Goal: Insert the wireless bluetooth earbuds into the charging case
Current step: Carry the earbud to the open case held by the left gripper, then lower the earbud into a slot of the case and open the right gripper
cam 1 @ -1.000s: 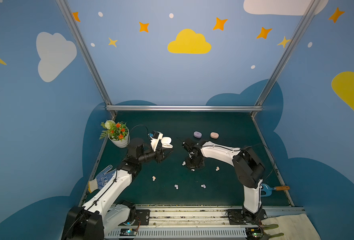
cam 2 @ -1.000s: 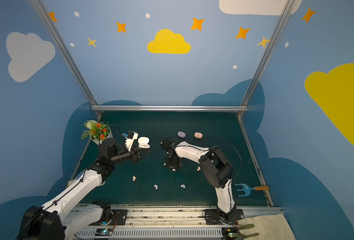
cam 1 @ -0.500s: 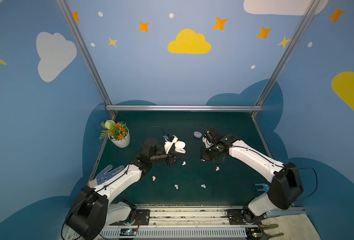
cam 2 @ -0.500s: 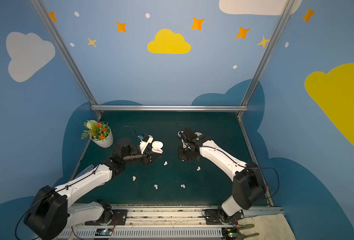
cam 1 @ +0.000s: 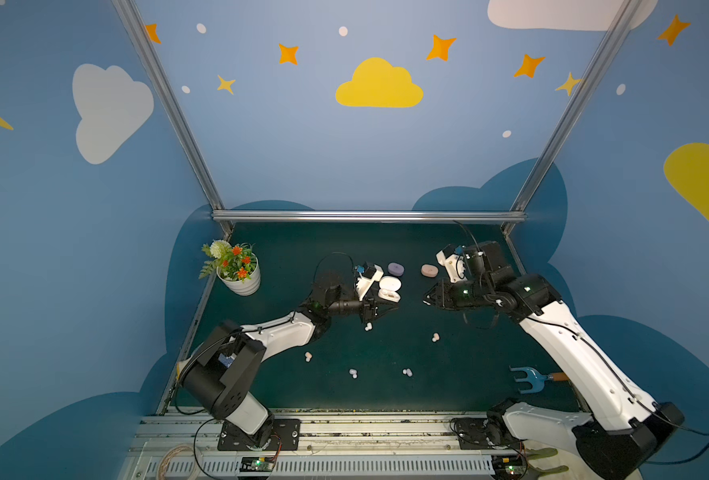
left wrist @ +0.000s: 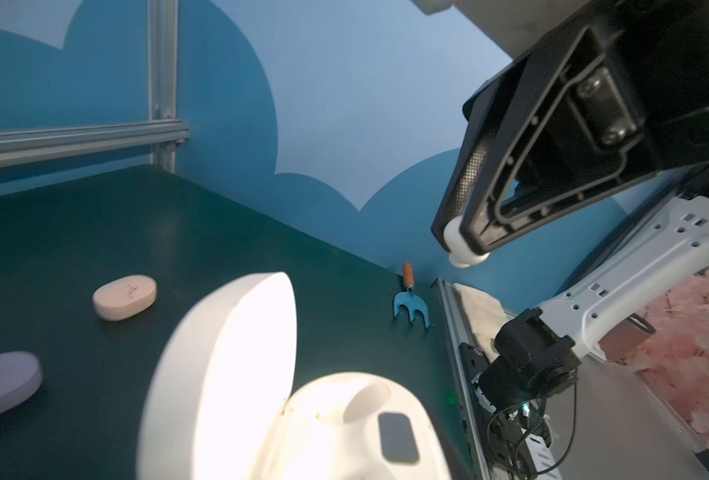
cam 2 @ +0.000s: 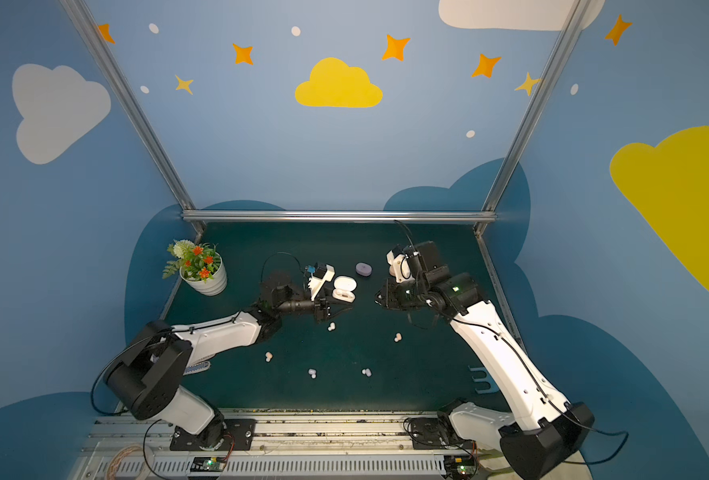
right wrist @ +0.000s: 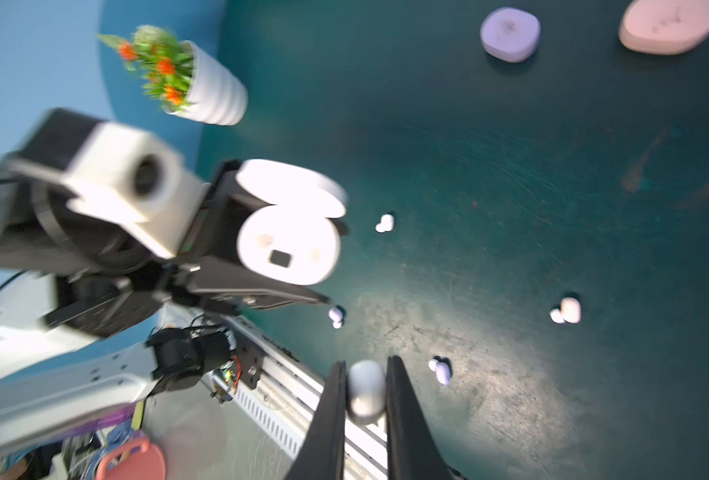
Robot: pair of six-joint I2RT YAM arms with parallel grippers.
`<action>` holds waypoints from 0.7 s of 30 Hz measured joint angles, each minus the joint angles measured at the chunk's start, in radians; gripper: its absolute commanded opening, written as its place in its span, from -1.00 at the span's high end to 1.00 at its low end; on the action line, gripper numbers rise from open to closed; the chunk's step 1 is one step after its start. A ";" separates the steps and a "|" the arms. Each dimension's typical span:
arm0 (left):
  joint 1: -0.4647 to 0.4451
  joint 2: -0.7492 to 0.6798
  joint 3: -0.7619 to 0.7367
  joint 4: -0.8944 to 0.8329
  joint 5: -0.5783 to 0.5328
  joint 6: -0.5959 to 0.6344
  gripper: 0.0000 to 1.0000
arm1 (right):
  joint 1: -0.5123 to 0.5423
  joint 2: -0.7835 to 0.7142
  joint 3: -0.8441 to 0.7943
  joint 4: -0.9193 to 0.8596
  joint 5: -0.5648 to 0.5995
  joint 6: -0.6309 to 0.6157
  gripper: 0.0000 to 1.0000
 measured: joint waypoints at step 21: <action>-0.110 0.094 0.099 0.197 0.124 -0.034 0.49 | -0.016 -0.029 0.016 0.002 -0.197 -0.080 0.71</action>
